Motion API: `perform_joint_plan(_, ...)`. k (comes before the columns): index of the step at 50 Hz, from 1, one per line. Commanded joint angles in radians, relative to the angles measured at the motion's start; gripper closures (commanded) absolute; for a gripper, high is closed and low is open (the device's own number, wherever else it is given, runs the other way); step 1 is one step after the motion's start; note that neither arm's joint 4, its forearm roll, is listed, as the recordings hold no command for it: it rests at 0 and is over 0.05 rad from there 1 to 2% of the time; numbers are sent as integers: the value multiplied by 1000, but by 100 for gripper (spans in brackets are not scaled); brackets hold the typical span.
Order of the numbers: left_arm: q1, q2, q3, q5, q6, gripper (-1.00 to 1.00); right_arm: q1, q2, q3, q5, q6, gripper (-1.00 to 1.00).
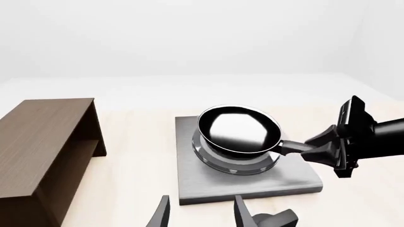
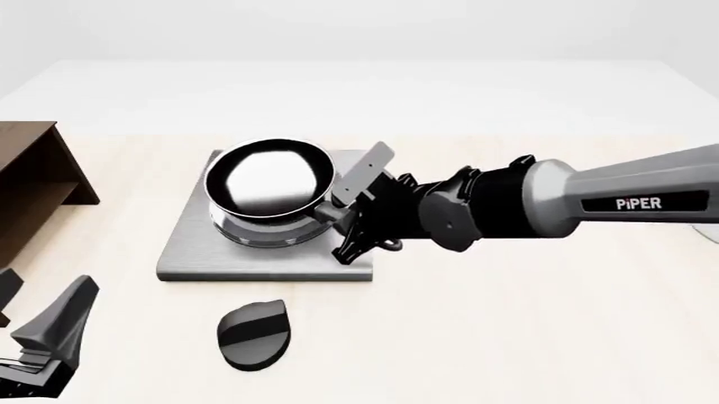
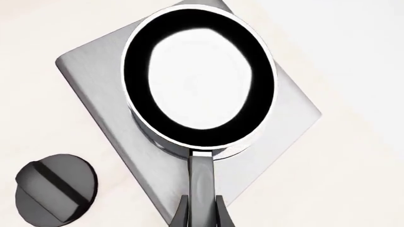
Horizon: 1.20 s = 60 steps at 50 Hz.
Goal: Turn on the stove and put the frying pan on it.
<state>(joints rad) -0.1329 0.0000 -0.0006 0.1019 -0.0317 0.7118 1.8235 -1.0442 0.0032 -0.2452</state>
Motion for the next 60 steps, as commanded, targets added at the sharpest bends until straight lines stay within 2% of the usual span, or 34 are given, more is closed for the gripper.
perform_joint_plan(1, 7, 0, 0, -1, -18, -100, -4, 5, -15, -24, 11, 100)
perform_joint_plan(44, 8, 0, 0, -2, -18, -100, -12, 58, -17, -52, 11, 100)
perform_joint_plan(45, 8, 0, 0, -2, -17, -100, -13, 58, -16, -51, 11, -100)
perform_joint_plan(60, 8, 0, 0, -2, -15, -100, -23, 24, -5, -45, 15, -100)
